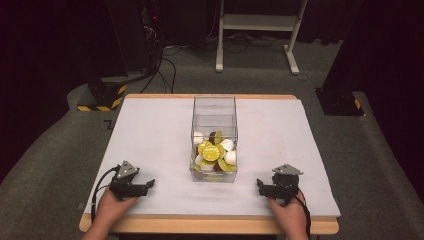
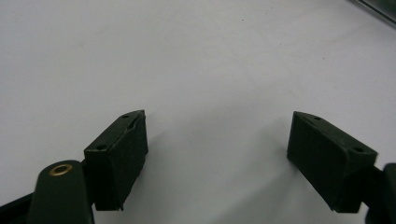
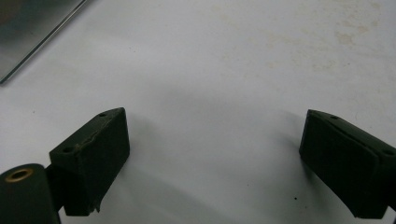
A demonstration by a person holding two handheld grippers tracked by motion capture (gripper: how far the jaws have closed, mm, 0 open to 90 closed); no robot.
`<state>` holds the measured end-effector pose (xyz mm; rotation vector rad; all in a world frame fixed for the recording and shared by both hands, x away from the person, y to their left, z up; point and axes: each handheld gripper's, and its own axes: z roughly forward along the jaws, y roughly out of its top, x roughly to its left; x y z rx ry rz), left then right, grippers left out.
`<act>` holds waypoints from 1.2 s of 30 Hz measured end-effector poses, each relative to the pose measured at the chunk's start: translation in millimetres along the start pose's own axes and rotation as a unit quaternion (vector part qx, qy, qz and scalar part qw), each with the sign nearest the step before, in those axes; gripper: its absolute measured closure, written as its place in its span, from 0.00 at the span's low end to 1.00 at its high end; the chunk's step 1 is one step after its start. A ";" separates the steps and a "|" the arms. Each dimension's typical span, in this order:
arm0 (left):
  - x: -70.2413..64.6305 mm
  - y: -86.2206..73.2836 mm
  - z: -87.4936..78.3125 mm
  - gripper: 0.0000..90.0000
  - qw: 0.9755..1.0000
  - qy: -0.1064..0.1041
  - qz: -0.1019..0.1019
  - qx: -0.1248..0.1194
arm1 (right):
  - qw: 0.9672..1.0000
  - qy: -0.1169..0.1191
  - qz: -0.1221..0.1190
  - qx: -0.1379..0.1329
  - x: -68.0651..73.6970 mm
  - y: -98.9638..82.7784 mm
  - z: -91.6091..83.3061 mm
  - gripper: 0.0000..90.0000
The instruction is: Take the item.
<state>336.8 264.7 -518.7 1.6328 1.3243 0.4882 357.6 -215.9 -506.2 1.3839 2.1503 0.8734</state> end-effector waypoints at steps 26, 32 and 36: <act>0.7 0.4 -0.2 0.23 1.000 -0.003 0.001 0.003 | 1.000 0.006 0.003 0.003 -1.5 0.7 0.1 0.09; 0.2 0.3 0.4 0.23 1.000 -0.003 -0.004 -0.002 | 1.000 0.011 0.000 0.006 -2.5 1.9 -0.8 0.09; 0.6 0.5 -0.1 0.23 1.000 -0.003 -0.002 0.002 | 1.000 0.016 0.004 0.005 -3.3 2.1 -3.2 0.09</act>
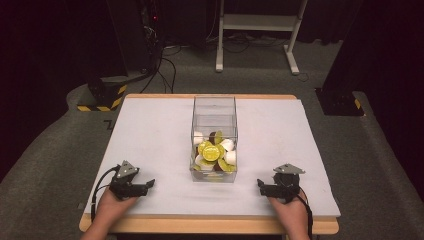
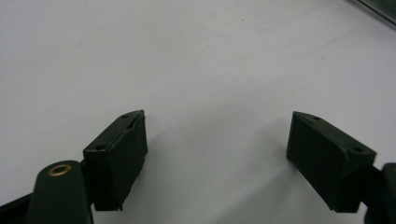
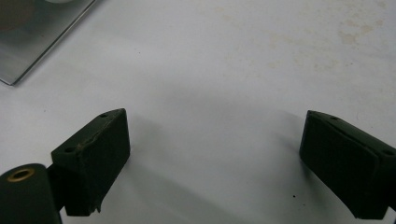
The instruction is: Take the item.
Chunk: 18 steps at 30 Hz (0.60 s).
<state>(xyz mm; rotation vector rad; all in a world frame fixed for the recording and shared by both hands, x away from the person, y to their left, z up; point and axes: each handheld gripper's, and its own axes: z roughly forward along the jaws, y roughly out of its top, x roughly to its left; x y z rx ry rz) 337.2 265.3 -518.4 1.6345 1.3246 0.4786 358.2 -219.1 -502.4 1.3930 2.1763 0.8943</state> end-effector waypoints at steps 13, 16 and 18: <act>-0.1 0.0 0.2 0.23 1.000 0.000 -0.002 -0.001 | 0.999 0.028 -0.034 -0.021 12.0 12.9 -14.6 0.10; -0.1 0.0 0.2 0.23 1.000 0.000 -0.002 -0.001 | 0.998 0.034 -0.038 -0.027 15.2 18.6 -17.5 0.10; 0.0 0.0 0.2 0.23 1.000 0.000 -0.002 -0.001 | 0.998 0.040 -0.043 -0.032 17.4 22.7 -19.3 0.10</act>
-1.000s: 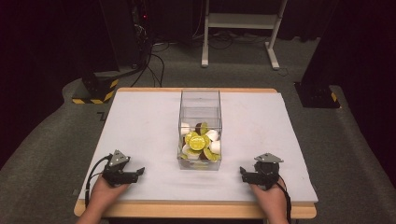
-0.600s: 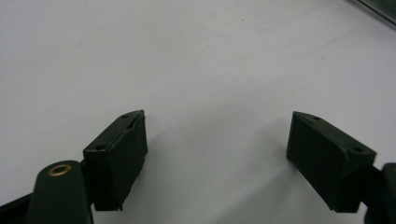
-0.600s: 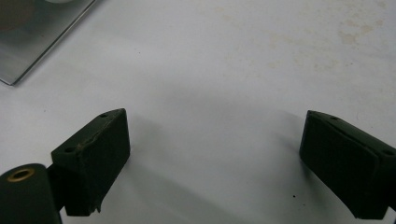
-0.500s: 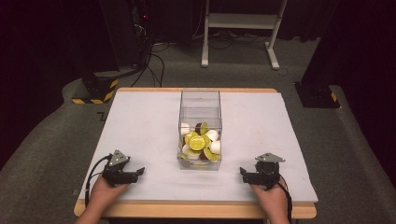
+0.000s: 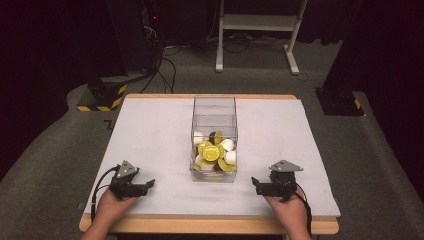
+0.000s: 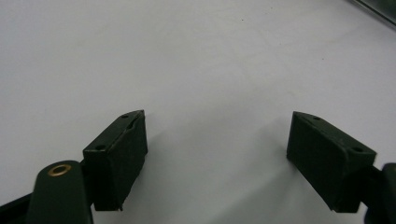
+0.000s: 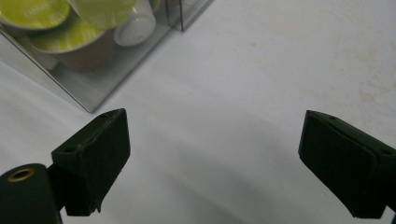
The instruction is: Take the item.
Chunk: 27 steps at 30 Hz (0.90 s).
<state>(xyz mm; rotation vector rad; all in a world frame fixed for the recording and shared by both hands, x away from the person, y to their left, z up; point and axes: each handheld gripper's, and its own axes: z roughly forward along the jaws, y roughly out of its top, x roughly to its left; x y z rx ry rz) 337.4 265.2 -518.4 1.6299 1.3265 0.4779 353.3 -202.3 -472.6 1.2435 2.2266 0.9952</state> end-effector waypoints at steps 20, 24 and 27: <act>-0.5 -0.1 0.5 0.23 1.000 -0.001 -0.004 -0.004 | 0.998 0.019 -0.024 -0.051 23.0 41.5 -17.5 0.12; 0.0 0.0 0.1 0.23 1.000 -0.001 0.000 -0.001 | 0.997 0.025 -0.029 -0.061 28.3 50.4 -20.5 0.12; 0.0 0.0 0.1 0.23 1.000 -0.001 0.000 -0.001 | 0.997 0.032 -0.031 -0.064 33.8 57.4 -19.5 0.13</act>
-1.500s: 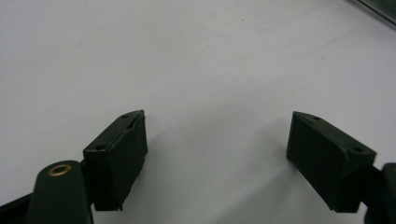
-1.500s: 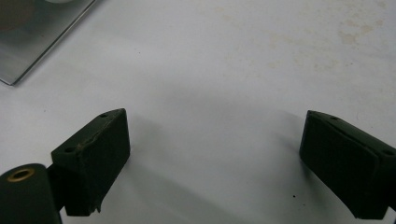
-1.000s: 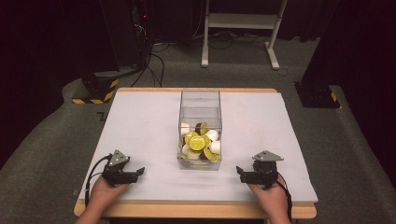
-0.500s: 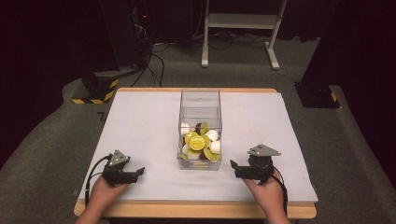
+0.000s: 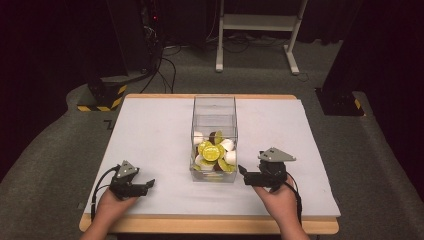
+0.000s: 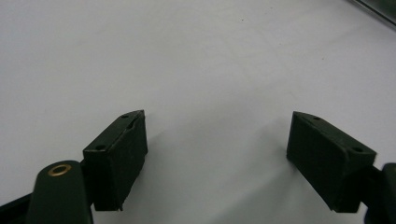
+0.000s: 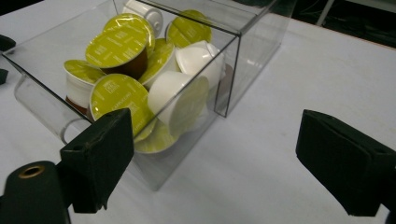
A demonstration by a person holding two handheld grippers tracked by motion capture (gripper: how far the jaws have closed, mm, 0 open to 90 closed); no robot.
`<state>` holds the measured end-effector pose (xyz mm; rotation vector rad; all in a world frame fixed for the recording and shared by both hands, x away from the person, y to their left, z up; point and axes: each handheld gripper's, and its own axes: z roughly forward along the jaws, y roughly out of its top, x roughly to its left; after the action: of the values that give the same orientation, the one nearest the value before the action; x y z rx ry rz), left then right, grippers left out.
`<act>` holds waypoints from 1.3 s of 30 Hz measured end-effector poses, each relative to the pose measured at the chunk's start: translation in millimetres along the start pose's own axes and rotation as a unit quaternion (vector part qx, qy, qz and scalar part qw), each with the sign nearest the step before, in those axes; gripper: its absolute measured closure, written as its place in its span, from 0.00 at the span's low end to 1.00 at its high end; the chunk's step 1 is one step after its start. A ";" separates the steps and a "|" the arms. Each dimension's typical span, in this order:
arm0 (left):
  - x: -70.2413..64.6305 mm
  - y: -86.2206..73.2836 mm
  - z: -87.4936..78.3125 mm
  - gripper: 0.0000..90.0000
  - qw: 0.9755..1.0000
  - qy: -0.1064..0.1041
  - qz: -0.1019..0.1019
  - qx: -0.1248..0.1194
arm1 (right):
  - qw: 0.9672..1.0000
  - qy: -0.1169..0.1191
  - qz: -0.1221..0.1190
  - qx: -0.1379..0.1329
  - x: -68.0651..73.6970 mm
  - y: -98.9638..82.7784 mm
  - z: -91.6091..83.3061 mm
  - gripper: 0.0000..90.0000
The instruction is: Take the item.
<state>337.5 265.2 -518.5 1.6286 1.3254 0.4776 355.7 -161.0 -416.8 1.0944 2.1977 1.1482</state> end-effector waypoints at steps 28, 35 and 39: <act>-0.2 0.0 0.1 0.23 1.000 0.000 0.000 0.000 | 0.999 0.031 -0.034 -0.003 36.4 31.2 36.5 0.15; -0.1 0.0 0.1 0.23 1.000 -0.001 0.000 0.000 | 0.999 0.040 -0.036 0.006 43.4 36.9 46.3 0.16; -0.1 0.0 0.1 0.23 1.000 -0.001 0.000 0.000 | 0.998 0.043 -0.035 0.008 45.9 40.0 50.8 0.17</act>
<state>337.5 265.0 -518.5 1.6298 1.3242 0.4768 380.0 -85.7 -413.2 0.9833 2.2944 1.1692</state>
